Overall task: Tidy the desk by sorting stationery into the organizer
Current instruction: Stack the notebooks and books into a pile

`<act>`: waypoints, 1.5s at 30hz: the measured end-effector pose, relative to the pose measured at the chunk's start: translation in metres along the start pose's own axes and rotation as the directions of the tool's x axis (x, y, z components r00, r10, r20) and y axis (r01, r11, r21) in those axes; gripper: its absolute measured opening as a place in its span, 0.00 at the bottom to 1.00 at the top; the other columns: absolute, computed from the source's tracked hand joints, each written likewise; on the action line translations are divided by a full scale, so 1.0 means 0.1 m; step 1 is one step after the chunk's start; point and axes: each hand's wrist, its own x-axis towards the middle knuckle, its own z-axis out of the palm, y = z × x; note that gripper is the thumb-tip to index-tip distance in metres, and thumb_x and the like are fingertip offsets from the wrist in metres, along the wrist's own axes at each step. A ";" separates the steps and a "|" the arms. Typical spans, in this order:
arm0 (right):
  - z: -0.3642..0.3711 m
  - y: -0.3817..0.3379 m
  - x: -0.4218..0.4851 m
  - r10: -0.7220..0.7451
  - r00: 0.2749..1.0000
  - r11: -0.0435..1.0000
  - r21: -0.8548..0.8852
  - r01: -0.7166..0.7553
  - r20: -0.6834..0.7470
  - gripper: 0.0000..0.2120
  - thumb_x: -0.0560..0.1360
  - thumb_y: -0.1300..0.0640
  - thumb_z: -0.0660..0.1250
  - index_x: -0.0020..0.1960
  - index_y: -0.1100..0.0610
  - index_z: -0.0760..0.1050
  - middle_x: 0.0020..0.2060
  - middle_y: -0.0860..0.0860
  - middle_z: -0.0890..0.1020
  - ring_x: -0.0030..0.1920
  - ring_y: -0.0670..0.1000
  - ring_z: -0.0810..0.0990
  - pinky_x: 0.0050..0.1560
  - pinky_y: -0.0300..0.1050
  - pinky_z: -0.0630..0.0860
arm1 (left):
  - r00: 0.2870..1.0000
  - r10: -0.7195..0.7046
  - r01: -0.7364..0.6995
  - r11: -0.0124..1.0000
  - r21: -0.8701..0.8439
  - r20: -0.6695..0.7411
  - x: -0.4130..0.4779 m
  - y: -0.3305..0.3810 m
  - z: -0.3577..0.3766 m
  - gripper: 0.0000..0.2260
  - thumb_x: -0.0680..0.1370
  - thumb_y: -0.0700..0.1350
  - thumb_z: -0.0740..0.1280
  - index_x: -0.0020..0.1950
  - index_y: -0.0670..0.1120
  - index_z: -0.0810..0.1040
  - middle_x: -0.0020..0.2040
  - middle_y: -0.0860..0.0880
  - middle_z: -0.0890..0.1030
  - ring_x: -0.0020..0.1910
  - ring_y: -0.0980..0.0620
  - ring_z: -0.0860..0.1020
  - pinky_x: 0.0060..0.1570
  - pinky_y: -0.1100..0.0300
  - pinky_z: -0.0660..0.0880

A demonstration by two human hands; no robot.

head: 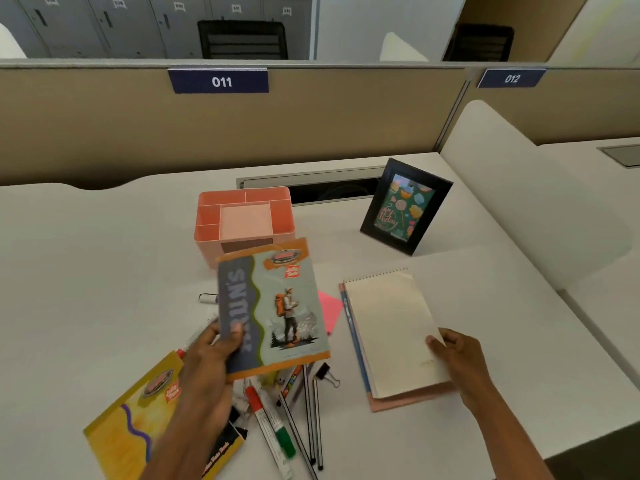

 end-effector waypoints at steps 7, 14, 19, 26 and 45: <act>0.10 0.01 0.16 -0.104 0.995 0.867 -0.491 0.087 -0.006 0.09 0.71 0.53 0.72 0.45 0.58 0.82 0.38 0.50 0.82 0.40 0.51 0.79 0.38 0.42 0.70 | 1.000 -0.030 0.030 0.994 0.102 0.001 0.06 -0.47 0.65 0.06 0.76 0.41 0.68 0.52 0.43 0.79 0.48 0.41 0.83 0.42 0.42 0.81 0.38 0.51 0.80; 0.08 0.00 0.22 -0.044 0.999 0.799 -0.600 0.030 -0.009 0.13 0.69 0.49 0.74 0.47 0.57 0.80 0.44 0.52 0.82 0.44 0.55 0.79 0.43 0.44 0.74 | 0.999 -0.020 0.025 0.988 0.150 -0.038 0.05 -0.74 0.93 0.02 0.76 0.41 0.69 0.46 0.43 0.79 0.43 0.40 0.83 0.36 0.45 0.81 0.32 0.56 0.79; 0.01 0.01 0.19 -0.071 0.997 0.812 -0.581 0.052 -0.009 0.12 0.69 0.51 0.74 0.47 0.58 0.79 0.45 0.53 0.83 0.46 0.56 0.80 0.46 0.45 0.75 | 0.999 -0.003 0.009 0.984 0.180 -0.033 0.02 -0.86 0.96 0.02 0.76 0.41 0.68 0.47 0.43 0.79 0.41 0.43 0.84 0.36 0.47 0.82 0.32 0.53 0.80; -0.05 -0.04 0.18 -0.054 0.998 0.757 -0.651 0.052 0.016 0.12 0.70 0.49 0.73 0.47 0.56 0.79 0.47 0.53 0.82 0.47 0.55 0.80 0.46 0.46 0.76 | 1.000 -0.026 0.028 0.966 0.257 -0.012 -0.01 -1.08 1.09 0.03 0.77 0.44 0.68 0.49 0.46 0.79 0.45 0.45 0.84 0.44 0.43 0.82 0.42 0.49 0.78; -0.12 -0.20 0.42 -0.027 0.989 0.992 -0.118 0.045 0.143 0.04 0.73 0.68 0.69 0.46 0.63 0.81 0.40 0.54 0.84 0.41 0.53 0.83 0.33 0.37 0.76 | 0.978 0.095 -0.201 0.653 0.730 0.185 0.07 -1.35 1.46 0.10 0.80 0.49 0.62 0.47 0.42 0.76 0.44 0.47 0.80 0.42 0.51 0.79 0.34 0.65 0.73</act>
